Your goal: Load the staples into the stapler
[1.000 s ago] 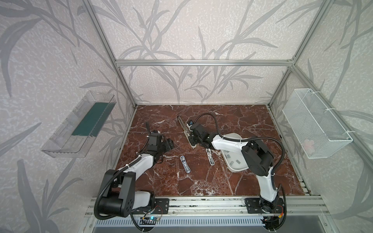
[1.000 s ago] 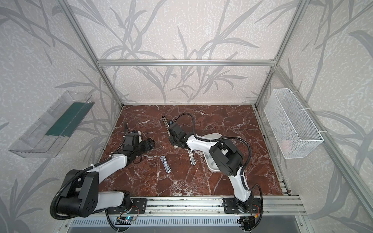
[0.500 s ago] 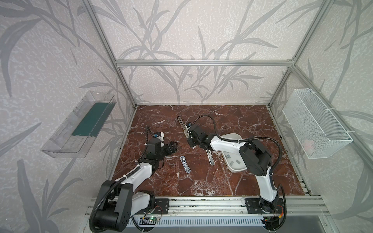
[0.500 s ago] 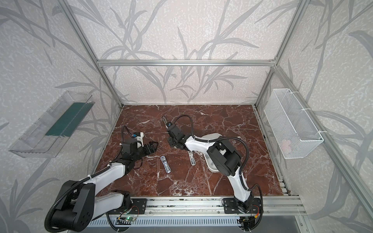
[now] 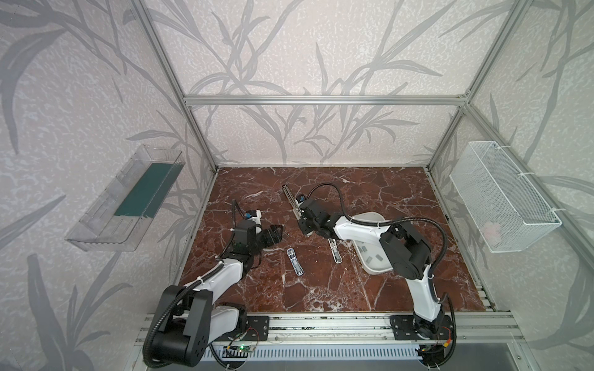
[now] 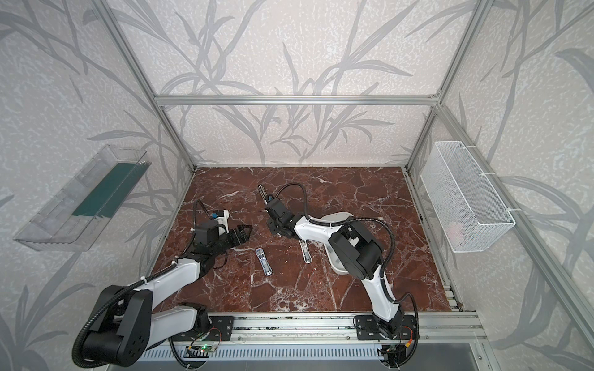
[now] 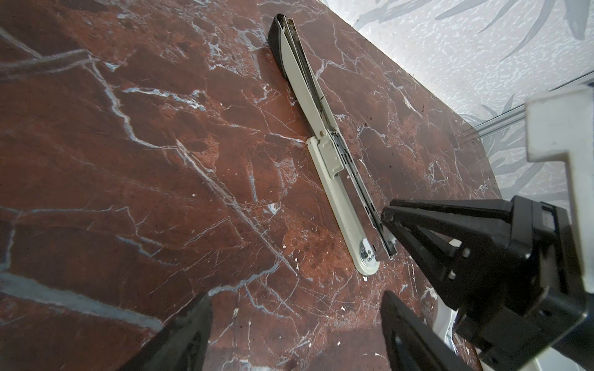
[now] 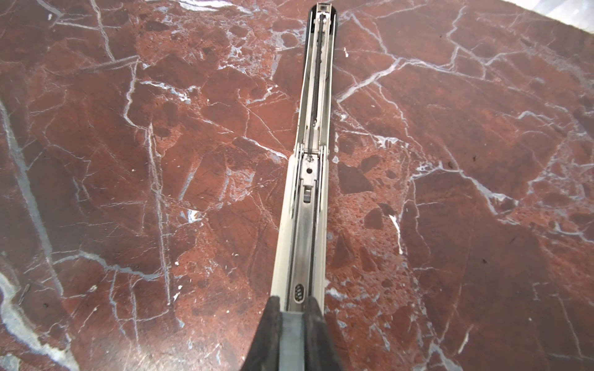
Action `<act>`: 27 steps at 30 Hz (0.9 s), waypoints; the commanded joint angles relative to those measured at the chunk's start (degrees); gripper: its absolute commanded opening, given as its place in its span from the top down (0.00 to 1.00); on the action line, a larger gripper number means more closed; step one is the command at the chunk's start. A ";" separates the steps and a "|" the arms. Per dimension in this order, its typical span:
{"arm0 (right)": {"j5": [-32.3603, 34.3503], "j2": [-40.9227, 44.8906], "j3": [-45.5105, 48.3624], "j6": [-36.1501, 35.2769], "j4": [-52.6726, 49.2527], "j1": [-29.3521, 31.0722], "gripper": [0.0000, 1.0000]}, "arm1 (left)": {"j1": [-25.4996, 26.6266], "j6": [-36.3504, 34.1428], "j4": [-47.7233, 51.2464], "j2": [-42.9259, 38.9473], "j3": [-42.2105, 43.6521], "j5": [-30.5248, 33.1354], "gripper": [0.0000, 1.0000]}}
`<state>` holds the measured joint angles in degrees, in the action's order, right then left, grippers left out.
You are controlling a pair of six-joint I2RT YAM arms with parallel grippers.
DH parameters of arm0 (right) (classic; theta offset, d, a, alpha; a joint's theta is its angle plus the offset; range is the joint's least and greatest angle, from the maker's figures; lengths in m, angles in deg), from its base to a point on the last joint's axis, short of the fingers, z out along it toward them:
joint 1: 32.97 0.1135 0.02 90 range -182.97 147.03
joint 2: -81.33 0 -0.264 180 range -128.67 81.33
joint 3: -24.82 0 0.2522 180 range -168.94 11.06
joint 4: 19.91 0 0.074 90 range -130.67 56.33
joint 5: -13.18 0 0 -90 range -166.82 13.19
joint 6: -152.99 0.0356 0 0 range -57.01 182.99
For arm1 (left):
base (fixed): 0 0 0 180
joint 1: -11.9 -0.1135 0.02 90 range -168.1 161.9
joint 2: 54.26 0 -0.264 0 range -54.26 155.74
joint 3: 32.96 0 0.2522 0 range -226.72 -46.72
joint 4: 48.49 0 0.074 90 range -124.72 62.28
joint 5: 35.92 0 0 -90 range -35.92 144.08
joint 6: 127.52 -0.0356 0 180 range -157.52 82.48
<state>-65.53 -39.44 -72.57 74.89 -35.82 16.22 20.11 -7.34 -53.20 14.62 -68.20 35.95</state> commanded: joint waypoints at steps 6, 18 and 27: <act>0.49 -0.95 -1.92 -0.98 -0.72 0.29 0.90 | 0.19 -0.27 -0.24 -0.31 -0.67 0.77 0.17; 1.04 -1.22 -1.53 -0.84 -0.64 0.25 0.90 | 0.19 -0.16 -0.26 -0.37 -0.42 0.92 0.17; 1.47 -1.41 -1.36 -0.99 -0.55 0.25 0.90 | 0.25 -0.12 -0.42 -0.68 -0.29 1.15 0.18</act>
<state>-65.15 -39.64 -72.84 74.26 -35.82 16.22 20.11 -7.32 -53.20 14.62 -68.20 36.30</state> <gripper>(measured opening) 0.135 0.825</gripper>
